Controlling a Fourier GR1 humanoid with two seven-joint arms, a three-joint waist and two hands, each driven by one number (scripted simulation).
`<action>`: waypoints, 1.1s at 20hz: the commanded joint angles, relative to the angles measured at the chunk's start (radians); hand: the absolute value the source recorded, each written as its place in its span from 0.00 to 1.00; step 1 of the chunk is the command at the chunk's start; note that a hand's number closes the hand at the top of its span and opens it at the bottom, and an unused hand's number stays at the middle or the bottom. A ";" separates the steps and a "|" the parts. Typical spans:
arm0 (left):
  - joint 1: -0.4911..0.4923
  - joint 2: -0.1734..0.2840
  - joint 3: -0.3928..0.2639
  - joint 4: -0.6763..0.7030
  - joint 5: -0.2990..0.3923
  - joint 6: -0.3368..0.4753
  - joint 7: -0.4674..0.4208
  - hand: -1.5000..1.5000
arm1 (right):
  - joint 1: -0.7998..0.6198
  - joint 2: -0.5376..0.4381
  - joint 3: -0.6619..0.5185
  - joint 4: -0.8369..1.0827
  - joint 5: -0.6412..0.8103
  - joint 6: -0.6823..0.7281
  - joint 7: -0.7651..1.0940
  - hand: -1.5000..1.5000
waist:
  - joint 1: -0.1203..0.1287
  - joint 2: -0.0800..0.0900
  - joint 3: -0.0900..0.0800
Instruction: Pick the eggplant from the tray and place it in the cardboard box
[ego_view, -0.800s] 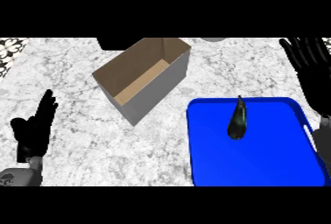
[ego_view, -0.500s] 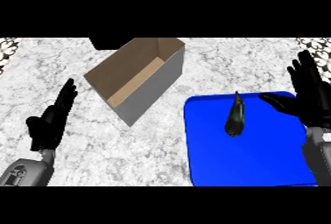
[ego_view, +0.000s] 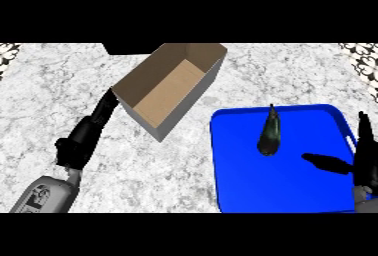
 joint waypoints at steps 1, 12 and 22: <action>-0.022 -0.015 -0.050 -0.015 -0.016 -0.024 0.026 0.50 | 0.043 -0.042 0.110 0.011 0.252 -0.109 0.171 0.00 | 0.020 -0.012 -0.002; -0.054 -0.028 -0.071 -0.027 -0.023 -0.039 0.073 0.50 | -0.158 0.066 0.279 -0.278 0.445 0.295 0.887 0.00 | 0.061 -0.020 0.003; -0.048 -0.045 -0.058 -0.054 -0.031 -0.037 0.097 0.50 | -0.312 0.230 0.216 -0.390 0.540 0.543 1.208 0.00 | 0.056 -0.012 0.013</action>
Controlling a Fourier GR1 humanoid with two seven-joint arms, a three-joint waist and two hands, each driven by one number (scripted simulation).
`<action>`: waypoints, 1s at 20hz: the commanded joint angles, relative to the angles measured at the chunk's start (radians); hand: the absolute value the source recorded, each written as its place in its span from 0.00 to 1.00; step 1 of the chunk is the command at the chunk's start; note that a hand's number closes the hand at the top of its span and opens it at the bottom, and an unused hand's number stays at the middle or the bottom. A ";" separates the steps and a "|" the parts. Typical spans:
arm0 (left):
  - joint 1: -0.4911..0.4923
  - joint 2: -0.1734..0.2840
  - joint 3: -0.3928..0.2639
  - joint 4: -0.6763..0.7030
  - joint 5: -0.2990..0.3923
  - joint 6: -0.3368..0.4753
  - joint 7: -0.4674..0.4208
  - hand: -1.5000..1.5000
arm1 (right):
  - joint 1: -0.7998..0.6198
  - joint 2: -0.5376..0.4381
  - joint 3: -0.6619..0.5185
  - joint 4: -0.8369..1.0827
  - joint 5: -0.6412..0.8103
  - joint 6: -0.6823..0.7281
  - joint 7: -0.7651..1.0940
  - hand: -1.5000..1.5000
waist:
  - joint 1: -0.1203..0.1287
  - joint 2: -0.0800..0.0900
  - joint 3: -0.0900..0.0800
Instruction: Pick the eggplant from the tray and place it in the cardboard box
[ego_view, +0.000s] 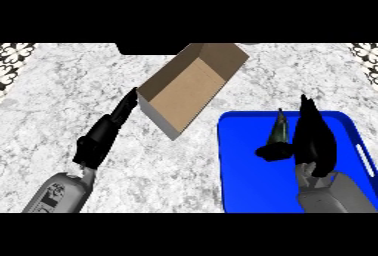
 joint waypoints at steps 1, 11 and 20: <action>0.039 -0.033 -0.035 -0.044 -0.038 0.035 0.013 0.50 | -0.050 0.101 -0.020 -0.021 0.081 0.085 0.259 0.00 | 0.005 0.003 0.004; 0.012 -0.019 0.010 -0.053 -0.038 0.002 0.040 0.50 | -0.064 0.207 -0.131 0.176 0.108 0.120 0.165 0.00 | 0.008 0.008 0.005; -0.013 -0.056 0.052 0.006 -0.045 -0.053 0.024 0.50 | -0.010 0.262 -0.182 0.225 0.238 0.095 0.036 0.00 | 0.002 0.010 0.005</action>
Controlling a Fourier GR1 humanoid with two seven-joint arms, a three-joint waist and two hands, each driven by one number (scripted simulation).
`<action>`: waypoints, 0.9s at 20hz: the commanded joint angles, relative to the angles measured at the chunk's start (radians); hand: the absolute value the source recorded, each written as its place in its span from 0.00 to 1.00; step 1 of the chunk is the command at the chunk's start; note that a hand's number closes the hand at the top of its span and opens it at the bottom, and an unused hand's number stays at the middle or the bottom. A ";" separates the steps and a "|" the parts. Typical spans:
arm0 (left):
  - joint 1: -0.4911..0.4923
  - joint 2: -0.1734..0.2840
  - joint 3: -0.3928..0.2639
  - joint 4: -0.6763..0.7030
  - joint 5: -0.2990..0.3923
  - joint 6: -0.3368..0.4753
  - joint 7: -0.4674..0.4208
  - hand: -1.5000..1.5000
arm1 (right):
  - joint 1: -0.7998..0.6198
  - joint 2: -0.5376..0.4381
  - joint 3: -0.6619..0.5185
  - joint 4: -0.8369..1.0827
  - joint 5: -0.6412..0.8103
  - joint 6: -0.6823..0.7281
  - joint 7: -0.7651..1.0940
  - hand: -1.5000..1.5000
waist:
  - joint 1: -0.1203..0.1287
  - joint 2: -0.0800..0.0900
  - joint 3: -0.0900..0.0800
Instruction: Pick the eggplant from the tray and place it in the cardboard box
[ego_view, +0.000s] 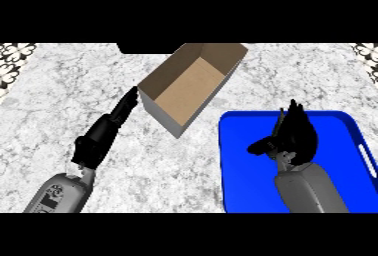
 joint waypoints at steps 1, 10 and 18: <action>-0.027 -0.019 0.017 0.024 -0.019 -0.021 0.010 0.50 | -0.038 0.037 -0.030 -0.005 0.047 0.048 0.144 0.00 | -0.002 0.000 0.000; -0.016 -0.044 0.043 0.000 -0.034 -0.044 0.022 0.50 | -0.036 0.102 -0.134 0.162 0.053 0.030 0.007 0.00 | 0.002 0.002 0.001; 0.042 -0.053 0.071 -0.008 -0.078 -0.071 -0.012 0.50 | -0.035 0.131 -0.169 0.197 0.057 0.026 -0.010 0.00 | 0.004 0.001 0.000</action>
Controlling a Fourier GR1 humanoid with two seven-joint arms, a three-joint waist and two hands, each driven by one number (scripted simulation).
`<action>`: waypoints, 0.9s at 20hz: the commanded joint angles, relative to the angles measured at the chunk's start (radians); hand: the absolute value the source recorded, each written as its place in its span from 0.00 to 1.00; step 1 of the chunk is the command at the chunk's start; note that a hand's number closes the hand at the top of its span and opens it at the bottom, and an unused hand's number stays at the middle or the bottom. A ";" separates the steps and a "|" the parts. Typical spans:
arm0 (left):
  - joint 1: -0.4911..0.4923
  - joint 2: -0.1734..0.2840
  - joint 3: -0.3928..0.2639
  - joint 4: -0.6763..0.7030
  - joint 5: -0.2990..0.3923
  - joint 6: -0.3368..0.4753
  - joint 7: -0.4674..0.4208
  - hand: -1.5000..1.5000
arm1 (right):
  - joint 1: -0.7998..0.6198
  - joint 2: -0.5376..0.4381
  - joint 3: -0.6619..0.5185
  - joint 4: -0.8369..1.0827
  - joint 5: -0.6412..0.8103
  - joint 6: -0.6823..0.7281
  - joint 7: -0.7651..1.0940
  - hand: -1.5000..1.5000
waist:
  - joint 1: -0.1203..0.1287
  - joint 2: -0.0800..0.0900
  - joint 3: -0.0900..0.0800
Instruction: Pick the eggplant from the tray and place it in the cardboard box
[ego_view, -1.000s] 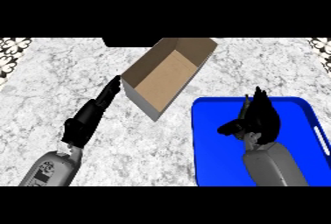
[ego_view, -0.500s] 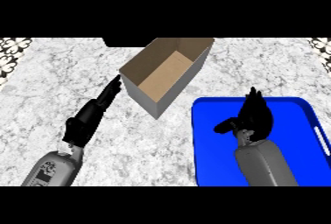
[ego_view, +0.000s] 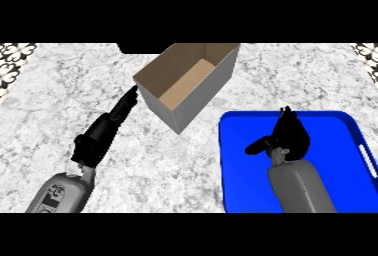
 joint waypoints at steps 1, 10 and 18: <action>0.089 0.000 -0.003 -0.040 -0.018 -0.012 -0.027 0.50 | -0.008 0.014 0.041 0.025 -0.011 -0.006 0.145 0.00 | 0.005 -0.001 0.000; 0.034 -0.037 0.045 -0.057 -0.043 -0.041 0.038 0.50 | -0.084 0.014 -0.037 0.209 0.023 -0.047 0.067 0.00 | 0.007 0.000 0.000; 0.045 -0.045 0.073 -0.080 -0.039 -0.099 0.056 0.50 | 0.031 -0.017 -0.065 0.151 -0.003 -0.009 -0.036 1.00 | 0.001 -0.001 0.000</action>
